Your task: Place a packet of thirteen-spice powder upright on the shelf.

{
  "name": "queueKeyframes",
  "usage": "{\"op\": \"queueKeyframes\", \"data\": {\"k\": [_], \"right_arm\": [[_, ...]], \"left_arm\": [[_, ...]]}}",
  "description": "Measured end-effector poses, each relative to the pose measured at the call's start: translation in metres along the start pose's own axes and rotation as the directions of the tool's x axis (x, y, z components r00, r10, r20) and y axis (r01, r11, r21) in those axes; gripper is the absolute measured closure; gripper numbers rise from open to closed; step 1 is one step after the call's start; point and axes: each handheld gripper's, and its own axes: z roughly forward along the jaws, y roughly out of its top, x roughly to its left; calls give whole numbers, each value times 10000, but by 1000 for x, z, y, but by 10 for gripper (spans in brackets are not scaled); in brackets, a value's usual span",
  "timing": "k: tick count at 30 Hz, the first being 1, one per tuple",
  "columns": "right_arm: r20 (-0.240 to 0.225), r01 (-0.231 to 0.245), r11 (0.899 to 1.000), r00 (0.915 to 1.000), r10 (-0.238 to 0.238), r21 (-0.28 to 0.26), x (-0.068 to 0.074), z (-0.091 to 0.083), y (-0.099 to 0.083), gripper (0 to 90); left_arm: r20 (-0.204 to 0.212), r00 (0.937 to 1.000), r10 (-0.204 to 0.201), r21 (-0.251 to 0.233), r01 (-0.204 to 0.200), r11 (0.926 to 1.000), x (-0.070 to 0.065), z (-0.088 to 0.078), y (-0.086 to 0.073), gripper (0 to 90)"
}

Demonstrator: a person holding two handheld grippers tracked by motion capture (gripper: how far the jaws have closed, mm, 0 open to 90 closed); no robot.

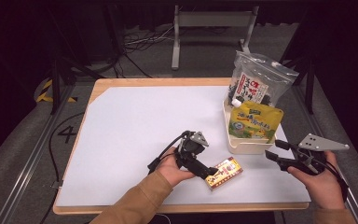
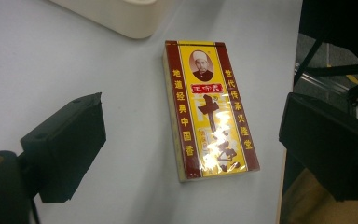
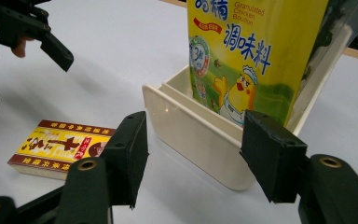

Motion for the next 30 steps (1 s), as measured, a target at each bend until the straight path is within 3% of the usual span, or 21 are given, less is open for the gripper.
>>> {"op": "queueKeyframes", "data": {"k": [11,14,24,30], "right_arm": [[-89,-117,9999,9999,116,-90,1,0,1,402],[-114,-150,9999,9998,149,-62,1,0,1,401],[-119,-178,9998,9998,177,-73,1,0,1,404],[-140,-278,9996,9995,277,-56,0,0,1,399]], "left_arm": [[225,9997,-98,725,81,9973,-6,22,-4,57],[156,9999,9,893,-23,9960,-8,26,-5,47],[-150,9996,-249,1119,265,9934,-8,43,-13,25],[-296,9995,-75,1259,112,9920,-10,50,-15,23]]}}
